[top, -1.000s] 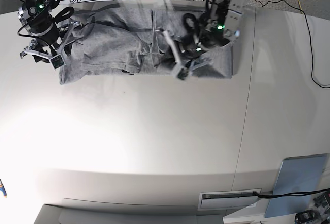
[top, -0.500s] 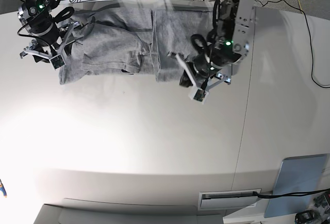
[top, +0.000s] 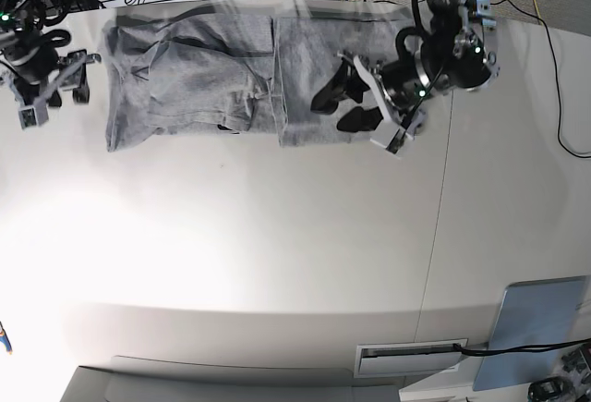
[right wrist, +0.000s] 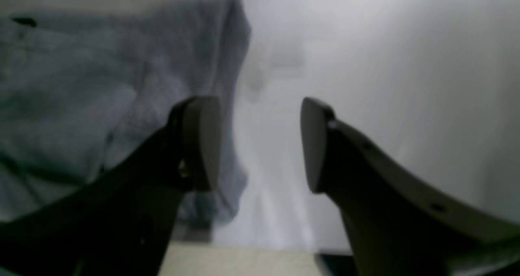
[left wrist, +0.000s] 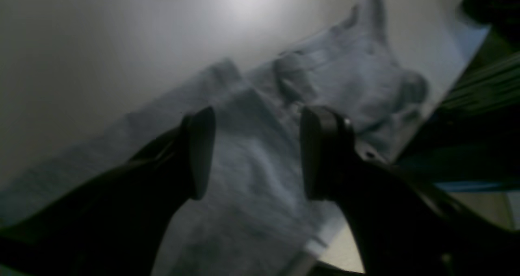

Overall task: Fold the T-shirt properly
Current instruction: 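Grasp the other strip end with the right gripper and fold it over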

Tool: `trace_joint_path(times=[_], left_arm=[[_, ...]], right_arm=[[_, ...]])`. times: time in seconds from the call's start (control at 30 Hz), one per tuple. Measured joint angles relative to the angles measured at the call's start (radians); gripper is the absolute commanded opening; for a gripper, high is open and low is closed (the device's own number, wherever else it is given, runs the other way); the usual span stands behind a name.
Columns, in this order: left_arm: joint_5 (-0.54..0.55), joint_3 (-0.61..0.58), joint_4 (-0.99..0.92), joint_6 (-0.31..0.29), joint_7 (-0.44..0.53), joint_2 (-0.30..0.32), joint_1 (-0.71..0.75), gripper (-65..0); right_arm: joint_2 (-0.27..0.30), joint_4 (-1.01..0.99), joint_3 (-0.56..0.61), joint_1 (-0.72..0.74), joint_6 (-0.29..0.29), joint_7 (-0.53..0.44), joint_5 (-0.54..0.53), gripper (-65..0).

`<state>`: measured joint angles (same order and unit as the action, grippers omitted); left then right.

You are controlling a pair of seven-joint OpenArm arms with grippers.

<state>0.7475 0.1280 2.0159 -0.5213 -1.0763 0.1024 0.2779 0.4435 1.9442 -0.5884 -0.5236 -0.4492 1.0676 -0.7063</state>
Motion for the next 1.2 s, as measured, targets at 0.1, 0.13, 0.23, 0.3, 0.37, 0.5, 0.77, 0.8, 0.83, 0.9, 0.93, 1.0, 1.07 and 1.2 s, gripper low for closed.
trace_joint_path(times=[0.1, 0.13, 0.23, 0.3, 0.37, 0.5, 0.77, 0.8, 0.83, 0.9, 0.93, 1.0, 1.07, 1.2], left_arm=[[0.010, -0.014, 0.008, 0.000, 0.002, 0.000, 0.013, -30.6], [0.010, -0.022, 0.008, 0.000, -0.003, -0.001, 0.012, -30.6], [0.005, -0.036, 0.008, 0.000, -0.006, -0.003, 0.012, -30.7], [-0.006, -0.040, 0.008, 0.000, -0.006, -0.002, 0.012, -30.7], [-0.005, -0.040, 0.008, 0.000, -0.006, -0.002, 0.012, -30.7], [-0.005, -0.041, 0.008, 0.000, -0.005, -0.002, 0.012, -30.7], [-0.005, -0.041, 0.008, 0.000, -0.001, -0.002, 0.012, -30.7], [-0.005, -0.041, 0.008, 0.000, -0.001, -0.002, 0.012, -30.7], [-0.005, -0.041, 0.008, 0.000, -0.001, -0.002, 0.012, -30.7], [-0.005, -0.041, 0.008, 0.000, -0.001, -0.002, 0.012, -30.7], [-0.005, -0.041, 0.008, 0.000, -0.001, -0.002, 0.011, -30.7], [-0.002, -0.042, 0.008, 0.000, -0.001, -0.003, 0.012, -30.7], [-0.005, -0.042, 0.008, 0.000, -0.001, -0.002, 0.012, -30.7], [-0.004, -0.042, 0.008, 0.000, 0.000, -0.002, 0.012, -30.7]], right_arm=[[-0.001, -0.150, -0.019, 0.034, -0.043, 0.019, -0.092, -30.9], [-0.001, -0.190, -0.021, 0.053, -0.054, 0.029, -0.137, -30.9], [-0.001, -0.267, -0.019, 0.098, -0.089, 0.037, -0.286, -30.9], [0.000, -0.278, -0.019, 0.117, -0.098, 0.125, -0.293, -30.8], [-0.001, -0.283, -0.018, 0.126, -0.098, 0.183, -0.282, -30.8], [0.000, -0.283, -0.006, 0.131, -0.097, 0.164, -0.272, -30.8], [-0.001, -0.285, 0.116, 0.135, -0.048, 0.134, -0.261, -30.8], [-0.001, -0.295, 0.130, 0.140, -0.045, 0.107, -0.246, -30.8], [0.000, -0.312, 0.141, 0.146, -0.038, 0.085, -0.214, -30.8], [-0.001, -0.367, 0.146, 0.165, -0.023, 0.081, -0.200, -30.8], [0.001, -0.389, 0.144, 0.173, -0.023, 0.076, -0.222, -30.8], [0.003, -0.428, 0.142, 0.199, -0.027, 0.074, -0.235, -30.8], [0.003, -0.460, 0.143, 0.226, -0.027, 0.085, -0.261, -30.8], [0.002, -0.494, 0.143, 0.234, -0.067, 0.162, -0.381, -30.8]])
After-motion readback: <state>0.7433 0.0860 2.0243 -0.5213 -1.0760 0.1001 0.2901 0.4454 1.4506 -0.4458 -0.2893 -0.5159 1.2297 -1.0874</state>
